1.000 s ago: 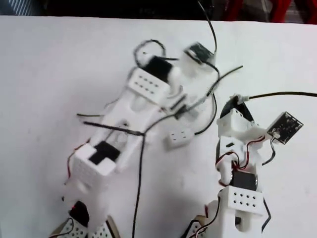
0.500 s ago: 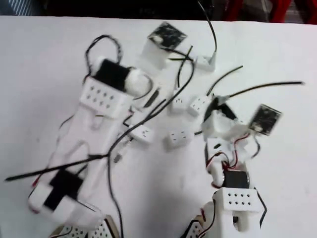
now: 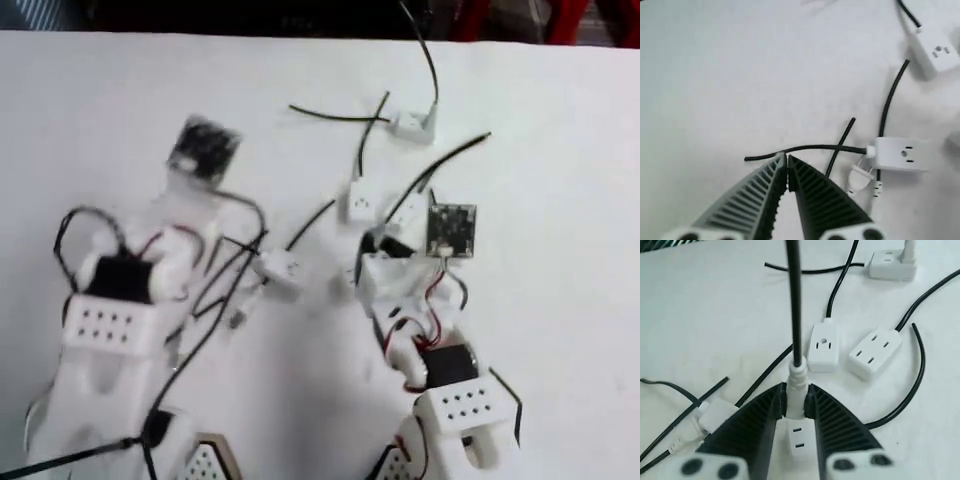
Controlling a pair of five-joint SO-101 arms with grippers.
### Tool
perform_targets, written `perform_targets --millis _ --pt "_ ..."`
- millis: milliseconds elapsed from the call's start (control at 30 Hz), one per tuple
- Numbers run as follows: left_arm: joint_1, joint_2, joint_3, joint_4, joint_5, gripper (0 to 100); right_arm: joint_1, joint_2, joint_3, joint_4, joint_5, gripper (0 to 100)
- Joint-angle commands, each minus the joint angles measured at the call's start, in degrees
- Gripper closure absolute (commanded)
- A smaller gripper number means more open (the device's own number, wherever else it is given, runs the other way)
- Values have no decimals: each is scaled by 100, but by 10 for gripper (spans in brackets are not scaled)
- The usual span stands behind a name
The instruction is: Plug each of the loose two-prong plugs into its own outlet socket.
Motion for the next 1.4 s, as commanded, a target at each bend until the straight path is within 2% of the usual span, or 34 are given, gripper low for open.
perform_targets --millis 0,167,333,533,933,1133,1233,1367 --pt "-620 -664 923 -519 -448 973 -75 -101 -404 242 141 982" --pt "-1077 -963 1749 -888 -677 973 -330 -101 -360 365 686 982" --pt "-1288 -1112 2558 -1371 -1301 973 -637 -101 -149 418 1029 982" --pt "-1279 -1262 3323 -1820 -1574 973 -681 -110 756 -822 1662 982" --pt "-1279 -1385 3499 -1837 -1591 973 -629 -110 958 -1077 1776 982" --pt "-1279 -1393 3534 -1837 -1952 973 -629 -101 1029 -1103 1785 982" --pt "-1279 -1393 3543 -1837 -1969 973 -629 -101 1169 -1112 2127 982" --pt "-1279 -1393 3552 -1837 -1969 973 -629 -110 1222 -1121 2171 981"
